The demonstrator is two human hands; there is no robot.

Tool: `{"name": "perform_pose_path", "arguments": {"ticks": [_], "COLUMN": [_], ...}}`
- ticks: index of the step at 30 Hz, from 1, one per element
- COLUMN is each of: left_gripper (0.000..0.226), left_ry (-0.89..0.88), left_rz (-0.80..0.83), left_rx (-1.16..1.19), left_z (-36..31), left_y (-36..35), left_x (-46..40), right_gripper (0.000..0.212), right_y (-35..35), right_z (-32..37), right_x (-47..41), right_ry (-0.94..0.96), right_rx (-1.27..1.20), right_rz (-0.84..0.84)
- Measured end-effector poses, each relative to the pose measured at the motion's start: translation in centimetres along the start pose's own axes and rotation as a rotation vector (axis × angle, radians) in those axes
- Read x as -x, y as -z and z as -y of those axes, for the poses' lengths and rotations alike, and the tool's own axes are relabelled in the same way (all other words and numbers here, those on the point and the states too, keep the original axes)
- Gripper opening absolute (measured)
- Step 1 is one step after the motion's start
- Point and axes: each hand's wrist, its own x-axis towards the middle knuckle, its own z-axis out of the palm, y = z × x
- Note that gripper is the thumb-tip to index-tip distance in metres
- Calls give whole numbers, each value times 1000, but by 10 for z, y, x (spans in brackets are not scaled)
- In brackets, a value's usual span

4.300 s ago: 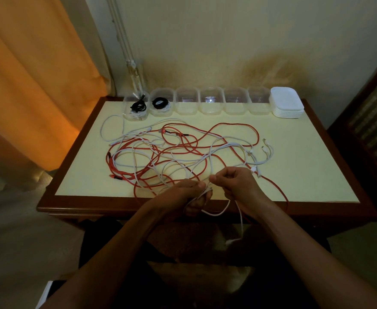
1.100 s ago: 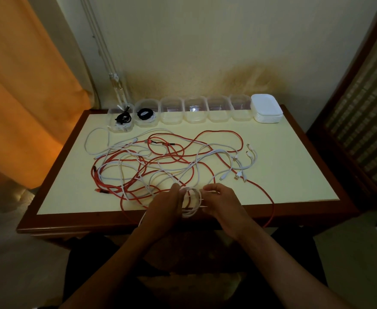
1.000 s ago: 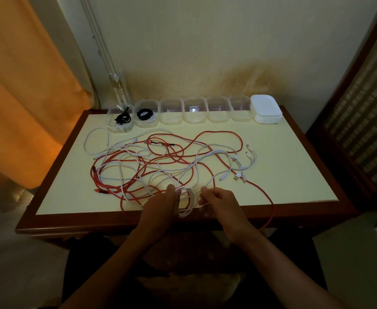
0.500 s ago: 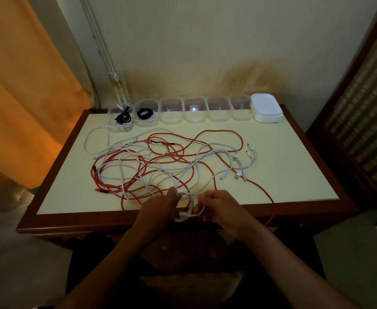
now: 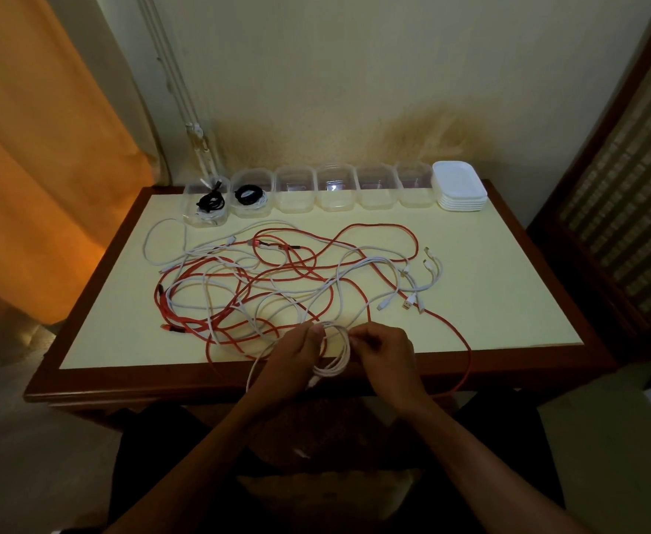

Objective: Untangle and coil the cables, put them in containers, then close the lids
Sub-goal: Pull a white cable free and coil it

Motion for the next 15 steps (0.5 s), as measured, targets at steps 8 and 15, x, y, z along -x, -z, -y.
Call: {"name": "perform_pose_path", "arguments": {"ticks": [8, 15], "left_gripper": [25, 25], "left_ry": [-195, -304], "left_rz": [51, 114], "left_rx": [-713, -786], "left_z": [11, 5], "left_y": [-2, 6], "left_x": [-2, -7], "right_gripper": [18, 25], "right_y": [13, 12], "right_z": [2, -5], "right_x": [6, 2], "right_ry": [-270, -341], "right_rx": [-458, -611], "right_rz": [251, 457]}}
